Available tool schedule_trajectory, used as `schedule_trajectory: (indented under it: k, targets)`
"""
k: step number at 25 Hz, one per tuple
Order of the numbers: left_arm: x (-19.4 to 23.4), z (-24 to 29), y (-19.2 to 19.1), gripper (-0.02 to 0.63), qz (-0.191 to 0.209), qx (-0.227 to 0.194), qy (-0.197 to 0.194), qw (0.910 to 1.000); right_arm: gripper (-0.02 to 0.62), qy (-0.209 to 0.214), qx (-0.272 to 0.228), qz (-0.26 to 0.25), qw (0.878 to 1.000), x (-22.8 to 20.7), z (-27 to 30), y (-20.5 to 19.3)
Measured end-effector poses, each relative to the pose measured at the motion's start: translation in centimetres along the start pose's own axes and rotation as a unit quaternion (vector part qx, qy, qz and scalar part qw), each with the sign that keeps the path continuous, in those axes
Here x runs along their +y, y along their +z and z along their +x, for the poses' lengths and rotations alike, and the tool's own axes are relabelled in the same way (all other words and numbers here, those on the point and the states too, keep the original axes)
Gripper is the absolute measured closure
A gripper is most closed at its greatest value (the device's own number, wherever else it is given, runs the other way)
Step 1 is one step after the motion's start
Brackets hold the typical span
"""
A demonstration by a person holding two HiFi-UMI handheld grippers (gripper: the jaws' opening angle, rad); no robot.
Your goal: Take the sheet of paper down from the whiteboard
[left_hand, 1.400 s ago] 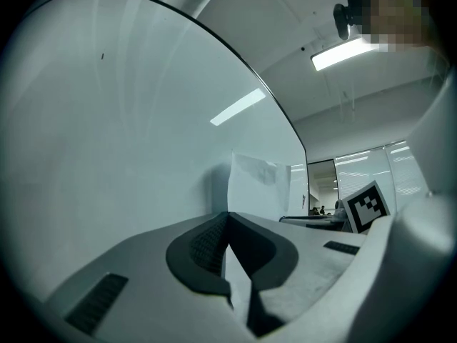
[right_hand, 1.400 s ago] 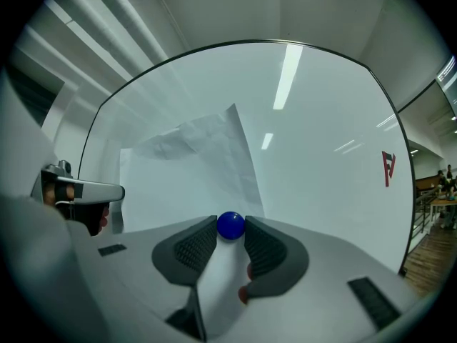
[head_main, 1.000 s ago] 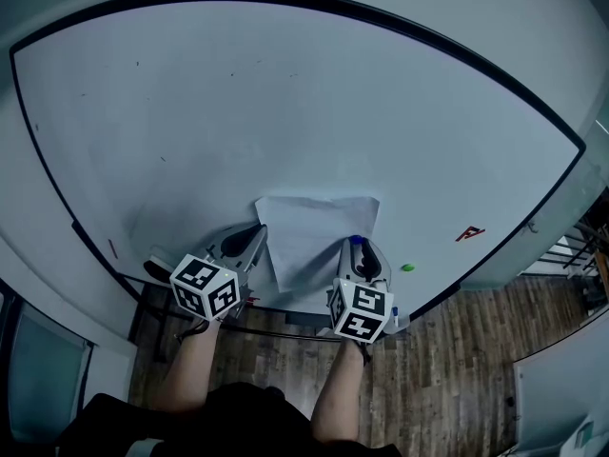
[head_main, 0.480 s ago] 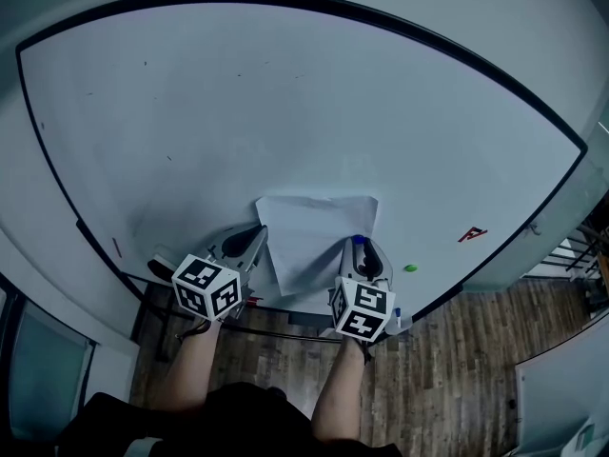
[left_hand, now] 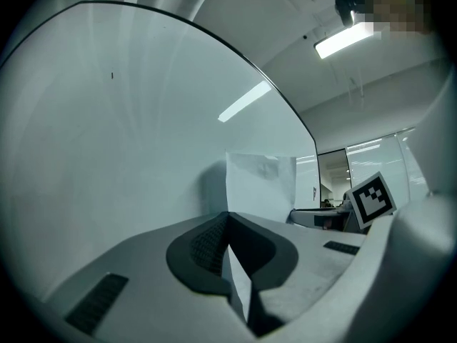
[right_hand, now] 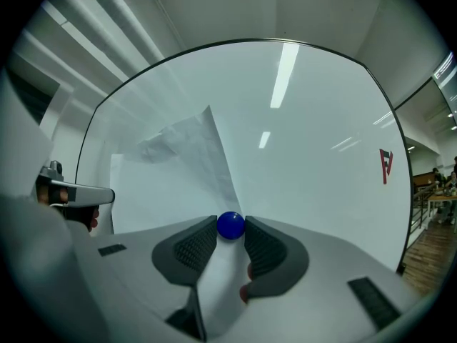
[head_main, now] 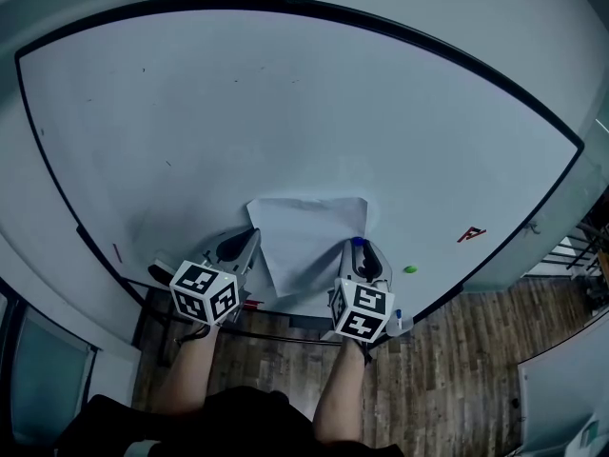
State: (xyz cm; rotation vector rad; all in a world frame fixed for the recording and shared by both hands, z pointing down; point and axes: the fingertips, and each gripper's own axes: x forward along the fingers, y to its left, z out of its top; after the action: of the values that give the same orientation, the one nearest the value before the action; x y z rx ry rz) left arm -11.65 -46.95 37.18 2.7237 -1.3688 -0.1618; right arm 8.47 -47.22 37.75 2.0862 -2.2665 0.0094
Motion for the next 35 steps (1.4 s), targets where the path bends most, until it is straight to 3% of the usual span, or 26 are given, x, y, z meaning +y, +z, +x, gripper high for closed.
schedule_trajectory:
  k: [18, 24, 30, 35]
  targets:
    - [1.7, -0.9, -0.5, 0.586, -0.002, 0.002, 0.028, 0.9996, 0.463, -0.003, -0.003, 0.001, 1.0, 0.1, 0.1, -0.4]
    - [4.5, -2.1, -0.6, 0.586, -0.016, -0.001, 0.064, 0.9978, 0.463, -0.008, -0.001, 0.001, 1.0, 0.0, 0.3, -0.6]
    - [4.3, -2.5, -0.8, 0.586, -0.009, 0.006, 0.055, 0.9984, 0.462, -0.032, 0.005, 0.0, 0.999, 0.1, 0.4, -0.4]
    - [4.6, -2.8, -1.5, 0.586, -0.005, 0.019, 0.054, 0.9983, 0.46, -0.018, 0.003, -0.002, 1.0, 0.3, 0.2, -0.5]
